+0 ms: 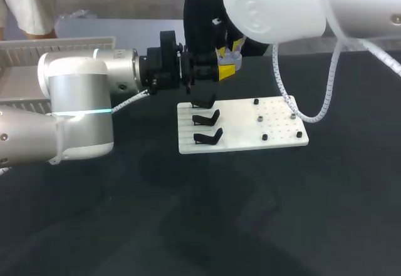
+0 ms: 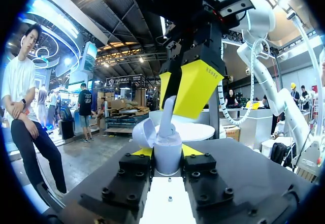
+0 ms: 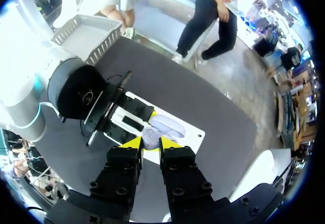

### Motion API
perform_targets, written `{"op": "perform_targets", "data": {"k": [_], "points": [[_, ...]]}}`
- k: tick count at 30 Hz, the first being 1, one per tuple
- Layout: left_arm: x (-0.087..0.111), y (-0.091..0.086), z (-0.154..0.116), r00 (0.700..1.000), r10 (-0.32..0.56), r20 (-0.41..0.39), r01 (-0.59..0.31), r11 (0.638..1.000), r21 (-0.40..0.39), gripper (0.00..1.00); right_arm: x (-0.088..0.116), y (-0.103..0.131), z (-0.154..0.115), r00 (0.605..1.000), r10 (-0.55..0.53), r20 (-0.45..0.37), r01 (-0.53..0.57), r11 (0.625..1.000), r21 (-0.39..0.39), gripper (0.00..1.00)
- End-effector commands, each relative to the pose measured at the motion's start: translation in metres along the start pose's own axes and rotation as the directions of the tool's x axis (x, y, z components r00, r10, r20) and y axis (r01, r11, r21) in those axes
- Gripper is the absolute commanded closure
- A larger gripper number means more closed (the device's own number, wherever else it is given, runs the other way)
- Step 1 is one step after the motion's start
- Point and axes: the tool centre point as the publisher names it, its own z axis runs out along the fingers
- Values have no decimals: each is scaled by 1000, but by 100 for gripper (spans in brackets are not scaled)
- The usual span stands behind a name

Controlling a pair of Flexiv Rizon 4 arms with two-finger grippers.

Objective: Pick up each earbud case from the left stands, insert the matching earbuds, close the lid, and place the case in the box.

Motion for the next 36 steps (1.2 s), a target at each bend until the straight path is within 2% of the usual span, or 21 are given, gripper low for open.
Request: {"op": "perform_targets", "data": {"k": [1,11,36], "points": [[1,-2,0,1000,4,3,-4,1000,-7,100,-2,2,0,1000,-3,-8,3,1000,2,100],[1,-2,0,1000,4,3,-4,1000,-7,100,4,2,-1,1000,-11,-16,12,1000,6,100],[1,-2,0,1000,4,3,-4,1000,-7,100,1,2,3,999,-26,-25,26,1000,8,100]]}}
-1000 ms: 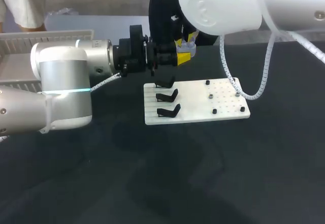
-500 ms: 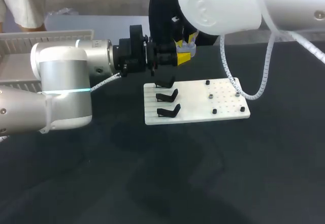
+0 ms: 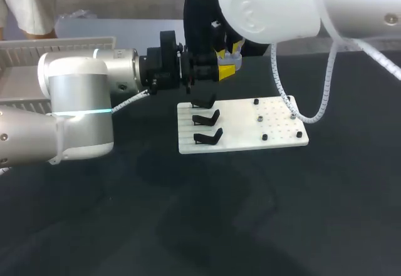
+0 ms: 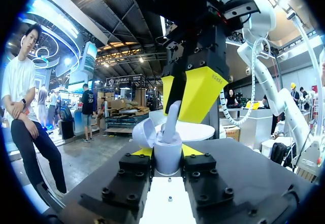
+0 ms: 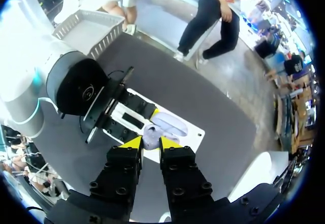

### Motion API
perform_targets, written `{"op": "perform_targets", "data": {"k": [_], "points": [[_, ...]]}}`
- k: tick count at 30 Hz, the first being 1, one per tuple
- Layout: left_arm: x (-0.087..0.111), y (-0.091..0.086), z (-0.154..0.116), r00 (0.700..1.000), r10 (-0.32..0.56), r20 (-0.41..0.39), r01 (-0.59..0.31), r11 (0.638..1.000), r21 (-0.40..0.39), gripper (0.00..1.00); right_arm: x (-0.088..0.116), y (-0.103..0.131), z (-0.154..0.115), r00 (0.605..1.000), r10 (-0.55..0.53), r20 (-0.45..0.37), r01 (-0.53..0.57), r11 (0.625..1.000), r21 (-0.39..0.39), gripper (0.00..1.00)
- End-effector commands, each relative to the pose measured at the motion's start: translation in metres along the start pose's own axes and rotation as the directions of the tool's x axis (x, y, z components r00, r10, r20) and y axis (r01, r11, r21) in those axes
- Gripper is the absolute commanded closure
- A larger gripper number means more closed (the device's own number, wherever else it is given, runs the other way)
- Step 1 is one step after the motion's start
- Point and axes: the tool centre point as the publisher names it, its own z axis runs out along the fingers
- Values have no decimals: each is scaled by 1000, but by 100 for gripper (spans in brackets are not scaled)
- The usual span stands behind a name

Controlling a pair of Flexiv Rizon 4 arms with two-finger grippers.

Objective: Pick up each earbud case from the left stands, insert the matching earbuds, close the lid, and place the case in the box.

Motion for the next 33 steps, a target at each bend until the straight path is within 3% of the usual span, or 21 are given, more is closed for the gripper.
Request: {"op": "perform_targets", "data": {"k": [1,33], "points": [[0,-2,0,1000,4,3,-4,1000,-7,100,-3,0,0,1000,2,-4,-2,1000,1,100],[0,-2,0,1000,4,3,-4,1000,-7,100,-4,-1,11,999,-24,-41,24,1000,10,100]]}}
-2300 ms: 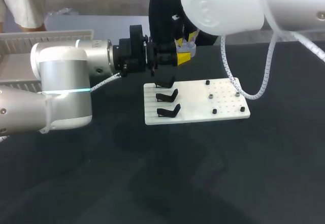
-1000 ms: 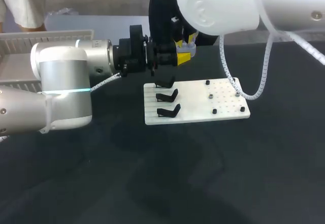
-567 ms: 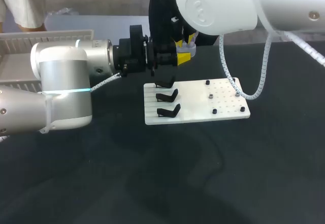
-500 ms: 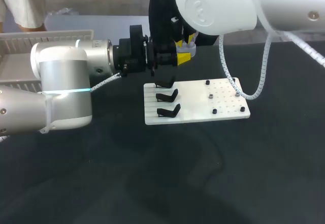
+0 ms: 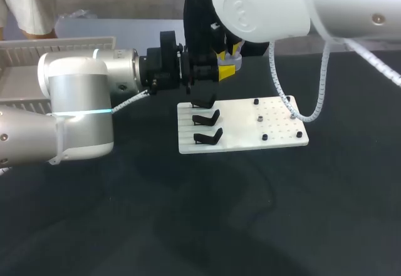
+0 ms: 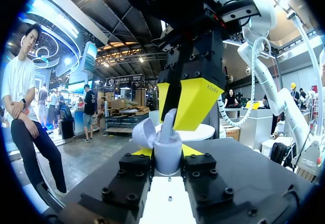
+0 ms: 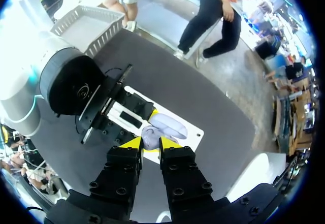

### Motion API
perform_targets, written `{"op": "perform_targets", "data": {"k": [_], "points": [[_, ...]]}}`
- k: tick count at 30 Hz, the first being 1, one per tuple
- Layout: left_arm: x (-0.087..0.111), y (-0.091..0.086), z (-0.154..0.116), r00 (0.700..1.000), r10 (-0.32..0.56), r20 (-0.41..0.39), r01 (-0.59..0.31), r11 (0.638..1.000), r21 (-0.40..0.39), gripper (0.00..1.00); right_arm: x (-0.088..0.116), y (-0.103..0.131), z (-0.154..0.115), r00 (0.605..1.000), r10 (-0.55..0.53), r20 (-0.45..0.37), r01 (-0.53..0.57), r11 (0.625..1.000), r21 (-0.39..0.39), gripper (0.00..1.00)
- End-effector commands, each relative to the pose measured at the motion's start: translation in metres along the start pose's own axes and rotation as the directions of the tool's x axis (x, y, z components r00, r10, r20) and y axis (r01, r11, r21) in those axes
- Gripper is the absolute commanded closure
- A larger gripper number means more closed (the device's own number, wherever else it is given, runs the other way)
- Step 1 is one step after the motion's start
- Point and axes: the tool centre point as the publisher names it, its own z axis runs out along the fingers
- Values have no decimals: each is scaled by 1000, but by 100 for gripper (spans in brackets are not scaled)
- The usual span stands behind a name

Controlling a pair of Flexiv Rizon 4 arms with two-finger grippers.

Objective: Pick up each earbud case from the left stands, insert the matching earbuds, close the lid, and place the case in the box.

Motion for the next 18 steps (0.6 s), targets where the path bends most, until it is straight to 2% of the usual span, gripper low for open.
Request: {"op": "perform_targets", "data": {"k": [1,12,18], "points": [[0,-2,0,1000,4,4,-4,1000,-7,100,-4,1,3,1000,-3,-13,2,1000,-2,100],[0,-2,0,1000,4,4,-4,1000,-7,100,-5,-1,4,999,-19,-31,20,1000,12,100],[0,-2,0,1000,4,4,-4,1000,-7,100,-5,-2,4,996,-79,-42,80,996,29,100]]}}
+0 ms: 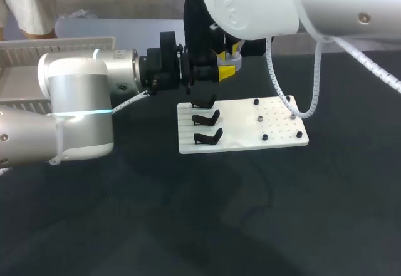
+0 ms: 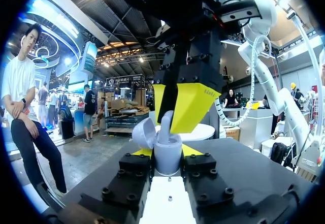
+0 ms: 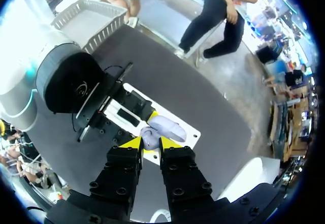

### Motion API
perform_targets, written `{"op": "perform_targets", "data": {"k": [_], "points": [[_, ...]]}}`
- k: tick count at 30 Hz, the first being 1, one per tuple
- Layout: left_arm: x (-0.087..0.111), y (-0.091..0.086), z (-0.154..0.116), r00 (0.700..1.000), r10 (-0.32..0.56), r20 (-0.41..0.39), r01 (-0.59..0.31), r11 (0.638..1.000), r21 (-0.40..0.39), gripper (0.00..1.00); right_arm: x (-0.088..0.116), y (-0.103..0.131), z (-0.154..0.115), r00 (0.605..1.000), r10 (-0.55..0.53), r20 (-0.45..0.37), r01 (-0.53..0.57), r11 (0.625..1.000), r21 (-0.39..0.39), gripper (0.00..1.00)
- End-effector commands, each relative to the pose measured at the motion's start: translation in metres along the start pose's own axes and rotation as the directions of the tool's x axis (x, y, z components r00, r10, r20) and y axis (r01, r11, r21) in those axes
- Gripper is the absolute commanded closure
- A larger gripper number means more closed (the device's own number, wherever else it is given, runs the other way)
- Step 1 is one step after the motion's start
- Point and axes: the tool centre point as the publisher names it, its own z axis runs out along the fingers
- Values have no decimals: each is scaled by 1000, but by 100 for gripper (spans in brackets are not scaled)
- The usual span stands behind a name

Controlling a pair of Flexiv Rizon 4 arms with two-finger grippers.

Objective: Pick up each earbud case from the left stands, insert the matching earbuds, close the lid, and place the case in the box.

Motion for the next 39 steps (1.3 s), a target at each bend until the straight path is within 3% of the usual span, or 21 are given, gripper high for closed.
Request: {"op": "perform_targets", "data": {"k": [1,18,21,23,26,39], "points": [[-1,-2,0,1000,4,3,-4,1000,-7,100,-3,0,2,1000,-13,-13,13,1000,6,100],[-1,-2,0,1000,4,3,-4,1000,-7,100,2,1,7,999,-24,-29,25,1000,8,100],[-1,-2,0,1000,4,3,-4,1000,-7,100,2,1,7,999,-25,-28,25,1000,7,81],[-1,-2,0,1000,4,3,-4,1000,-7,100,2,1,7,999,-21,-27,21,1000,7,78],[-1,-2,0,1000,4,3,-4,1000,-7,100,2,1,7,1000,-18,-25,18,1000,6,65],[-1,-2,0,1000,4,3,-4,1000,-7,100,3,-2,3,1000,15,-22,-15,1000,7,62]]}}
